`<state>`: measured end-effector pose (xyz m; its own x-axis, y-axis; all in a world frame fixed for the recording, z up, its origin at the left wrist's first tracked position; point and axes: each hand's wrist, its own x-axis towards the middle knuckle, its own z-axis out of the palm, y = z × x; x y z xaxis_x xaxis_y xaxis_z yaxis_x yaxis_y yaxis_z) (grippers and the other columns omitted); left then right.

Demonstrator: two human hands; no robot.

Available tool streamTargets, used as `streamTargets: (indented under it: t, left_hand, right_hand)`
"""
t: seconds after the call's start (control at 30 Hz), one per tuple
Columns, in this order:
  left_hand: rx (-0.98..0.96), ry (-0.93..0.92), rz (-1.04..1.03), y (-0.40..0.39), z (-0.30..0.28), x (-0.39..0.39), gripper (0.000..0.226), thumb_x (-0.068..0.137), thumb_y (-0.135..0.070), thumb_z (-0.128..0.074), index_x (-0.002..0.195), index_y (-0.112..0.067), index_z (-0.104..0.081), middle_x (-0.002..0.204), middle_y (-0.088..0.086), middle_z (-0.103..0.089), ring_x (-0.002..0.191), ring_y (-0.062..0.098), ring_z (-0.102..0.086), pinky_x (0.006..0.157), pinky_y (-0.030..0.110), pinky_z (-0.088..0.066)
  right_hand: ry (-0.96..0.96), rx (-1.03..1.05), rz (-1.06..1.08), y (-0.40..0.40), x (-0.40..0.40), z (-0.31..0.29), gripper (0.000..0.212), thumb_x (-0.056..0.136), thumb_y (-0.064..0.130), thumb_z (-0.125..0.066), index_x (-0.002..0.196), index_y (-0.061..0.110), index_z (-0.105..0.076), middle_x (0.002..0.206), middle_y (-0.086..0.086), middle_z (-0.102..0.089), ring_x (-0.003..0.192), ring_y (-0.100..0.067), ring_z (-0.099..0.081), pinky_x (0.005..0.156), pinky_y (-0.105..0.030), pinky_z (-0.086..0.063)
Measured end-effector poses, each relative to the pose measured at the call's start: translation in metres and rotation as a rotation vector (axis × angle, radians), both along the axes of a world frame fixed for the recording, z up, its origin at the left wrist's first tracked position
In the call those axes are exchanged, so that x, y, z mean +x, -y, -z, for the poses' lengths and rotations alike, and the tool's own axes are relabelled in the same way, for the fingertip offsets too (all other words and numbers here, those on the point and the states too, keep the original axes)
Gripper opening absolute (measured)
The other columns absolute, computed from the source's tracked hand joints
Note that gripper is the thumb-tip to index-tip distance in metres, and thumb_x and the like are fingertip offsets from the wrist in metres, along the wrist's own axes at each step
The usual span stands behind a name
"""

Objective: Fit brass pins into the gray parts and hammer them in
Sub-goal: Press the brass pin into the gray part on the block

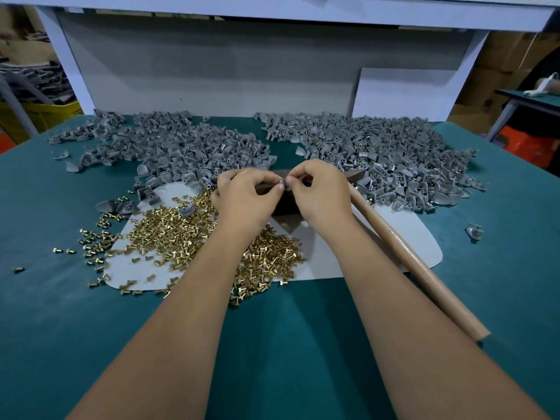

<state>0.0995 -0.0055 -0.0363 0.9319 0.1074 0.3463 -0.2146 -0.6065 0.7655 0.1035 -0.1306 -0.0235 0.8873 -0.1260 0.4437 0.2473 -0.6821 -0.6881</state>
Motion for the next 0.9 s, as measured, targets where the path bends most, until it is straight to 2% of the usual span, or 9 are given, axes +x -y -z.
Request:
streamTargets:
  t: [0.13,0.37,0.53,0.67,0.9]
  left_hand:
    - [0.0,0.013,0.003,-0.0002,-0.0003,0.0002,0.026,0.089,-0.037,-0.068,0.071,-0.052,-0.057,0.102,-0.024,-0.058,0.127,0.018,-0.032,0.098,0.037,-0.024]
    - [-0.029,-0.009,0.017,-0.0001,-0.0001,0.0005,0.013,0.089,-0.038,-0.068,0.08,-0.045,-0.064,0.111,-0.019,-0.064,0.126,0.018,-0.032,0.107,0.046,-0.03]
    - [-0.012,-0.012,0.01,0.0004,0.0007,0.0014,0.016,0.09,-0.038,-0.068,0.078,-0.047,-0.062,0.109,-0.022,-0.062,0.126,0.019,-0.031,0.104,0.043,-0.028]
    - [0.001,-0.002,-0.022,0.0011,0.0025,0.0016,0.023,0.088,-0.041,-0.068,0.071,-0.052,-0.058,0.104,-0.027,-0.058,0.126,0.019,-0.033,0.098,0.039,-0.024]
    - [0.002,-0.011,-0.043,0.0024,0.0033,0.0024,0.024,0.088,-0.042,-0.068,0.07,-0.052,-0.055,0.106,-0.026,-0.06,0.127,0.018,-0.032,0.09,0.034,-0.017]
  right_hand:
    - [0.001,-0.098,0.025,-0.0016,0.003,-0.0016,0.012,0.085,0.019,-0.065,0.074,0.023,-0.067,0.084,0.007,-0.065,0.087,-0.017,-0.058,0.081,-0.04,-0.049]
    - [0.091,-0.341,0.048,-0.0038,0.0,-0.0064,0.009,0.088,0.019,-0.062,0.08,0.018,-0.065,0.089,0.002,-0.064,0.093,-0.02,-0.055,0.085,-0.035,-0.041]
    - [-0.028,-0.131,0.083,-0.0054,-0.0011,-0.0057,0.013,0.087,0.019,-0.062,0.075,0.024,-0.065,0.087,0.006,-0.065,0.087,-0.019,-0.058,0.081,-0.039,-0.048]
    - [-0.075,0.012,0.096,-0.0066,-0.0029,-0.004,0.024,0.086,0.016,-0.062,0.066,0.03,-0.058,0.079,0.006,-0.066,0.082,-0.019,-0.059,0.079,-0.04,-0.05]
    - [0.008,-0.062,0.072,-0.0073,-0.0042,-0.0007,0.022,0.085,0.013,-0.062,0.069,0.027,-0.057,0.08,0.01,-0.059,0.085,-0.018,-0.057,0.086,-0.044,-0.046]
